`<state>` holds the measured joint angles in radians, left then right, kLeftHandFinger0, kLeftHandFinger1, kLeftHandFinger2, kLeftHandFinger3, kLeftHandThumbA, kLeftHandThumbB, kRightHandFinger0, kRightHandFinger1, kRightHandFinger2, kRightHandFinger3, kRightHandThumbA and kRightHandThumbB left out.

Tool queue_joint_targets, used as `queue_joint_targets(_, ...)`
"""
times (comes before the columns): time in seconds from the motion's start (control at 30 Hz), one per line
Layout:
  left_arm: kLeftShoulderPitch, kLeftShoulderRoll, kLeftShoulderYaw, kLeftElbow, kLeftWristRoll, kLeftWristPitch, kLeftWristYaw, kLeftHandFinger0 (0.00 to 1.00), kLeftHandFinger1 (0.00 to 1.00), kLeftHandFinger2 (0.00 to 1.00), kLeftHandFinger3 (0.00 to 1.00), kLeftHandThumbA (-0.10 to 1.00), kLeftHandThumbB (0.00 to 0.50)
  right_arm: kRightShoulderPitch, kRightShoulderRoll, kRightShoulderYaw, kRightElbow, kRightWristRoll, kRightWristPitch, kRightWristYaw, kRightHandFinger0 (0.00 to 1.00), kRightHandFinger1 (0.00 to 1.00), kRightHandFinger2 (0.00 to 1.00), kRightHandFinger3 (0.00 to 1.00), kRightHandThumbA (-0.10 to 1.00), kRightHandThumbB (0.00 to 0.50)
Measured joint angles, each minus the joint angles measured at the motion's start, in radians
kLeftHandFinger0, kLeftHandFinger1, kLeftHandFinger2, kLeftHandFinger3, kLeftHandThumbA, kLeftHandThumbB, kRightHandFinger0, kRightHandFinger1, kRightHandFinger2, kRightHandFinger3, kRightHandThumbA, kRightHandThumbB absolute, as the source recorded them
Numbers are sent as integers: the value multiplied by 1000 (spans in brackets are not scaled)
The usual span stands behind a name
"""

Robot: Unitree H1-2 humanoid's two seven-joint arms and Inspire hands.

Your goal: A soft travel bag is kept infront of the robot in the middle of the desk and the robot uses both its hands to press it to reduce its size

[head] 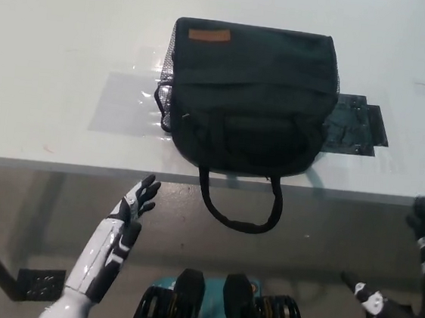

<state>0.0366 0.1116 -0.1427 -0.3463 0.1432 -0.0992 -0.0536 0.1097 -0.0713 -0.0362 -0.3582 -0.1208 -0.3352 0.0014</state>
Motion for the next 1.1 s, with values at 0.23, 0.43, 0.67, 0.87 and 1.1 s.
queue_joint_targets(0.23,-175,40,23,-154,74,7,-14,1000,1000,1000,1000,1000,500,-127,-56,-5,-173,-86,111,32,1000,1000,1000,1000,1000,330)
queue_joint_targets(0.43,-385,69,38,-149,150,46,-37,1000,1000,1000,1000,1000,469,-303,-91,11,-197,-144,226,74,1000,1000,1000,1000,1000,264)
queue_joint_targets(0.67,-571,160,26,-46,302,68,-60,1000,1000,1000,1000,1000,237,-517,-118,62,-118,-272,325,117,1000,1000,1000,1000,1000,259)
queue_joint_targets(0.87,-771,195,-17,240,394,100,-77,1000,1000,1000,1000,1000,225,-730,-126,130,113,-372,410,136,1000,1000,1000,1000,1000,255)
queue_joint_targets(1.1,-870,178,-33,449,408,143,-87,1000,1000,1000,1000,1000,287,-860,-110,165,358,-423,458,133,1000,1000,1000,1000,1000,275)
